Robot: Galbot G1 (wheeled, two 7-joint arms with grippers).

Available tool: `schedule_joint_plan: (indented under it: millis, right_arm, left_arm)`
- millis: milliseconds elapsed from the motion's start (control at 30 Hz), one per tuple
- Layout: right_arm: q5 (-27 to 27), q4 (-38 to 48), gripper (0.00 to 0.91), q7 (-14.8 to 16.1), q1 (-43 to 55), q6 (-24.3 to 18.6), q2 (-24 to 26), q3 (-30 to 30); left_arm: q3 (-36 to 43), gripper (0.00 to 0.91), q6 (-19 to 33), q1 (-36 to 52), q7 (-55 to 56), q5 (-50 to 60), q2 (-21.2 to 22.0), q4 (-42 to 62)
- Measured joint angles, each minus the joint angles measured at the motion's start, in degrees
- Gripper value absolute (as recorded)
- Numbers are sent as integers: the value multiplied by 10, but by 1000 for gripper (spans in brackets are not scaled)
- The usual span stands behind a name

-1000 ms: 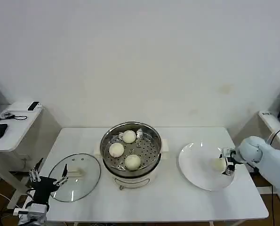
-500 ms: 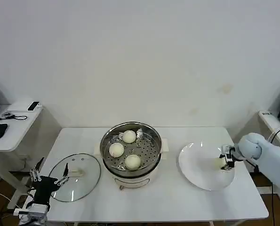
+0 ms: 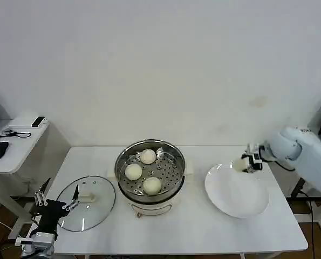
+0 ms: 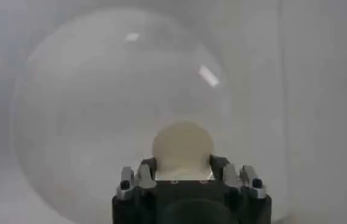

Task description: Take steamed baozi put them in steamer then cover it.

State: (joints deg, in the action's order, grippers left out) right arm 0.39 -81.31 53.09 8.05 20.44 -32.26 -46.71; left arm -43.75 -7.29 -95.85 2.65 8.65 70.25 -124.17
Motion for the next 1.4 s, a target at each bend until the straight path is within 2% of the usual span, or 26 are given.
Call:
schedule_joint_plan:
  millis: [200,367,600,800,1100,1400]
  right_arm:
    - [71,-42,615,-18,103,37,-35,-72]
    - [143,-68,615,-46,165,78,-81,-125]
    - [239,-79,615,-94,204,134,-156,-179]
    - [296,-72,615,-132,210,168,-216,-203]
    - [320,-42,625,-164,182,193,-279,-227]
    - [308,-15,625,-175,155,203,-299,-231]
  left_arm:
    - [0,907,-1,2,0,1,5,-4]
    - [0,907,-1,1,1,2,7,-7]
    - [-4,907,1,1,1,3,10,-7]
    - [-10,907,5,-3,2,2,10,-3]
    - [-20,907,8,-5,2,0,9,1]
    - [-19,907,9,-3,3,0,8,9]
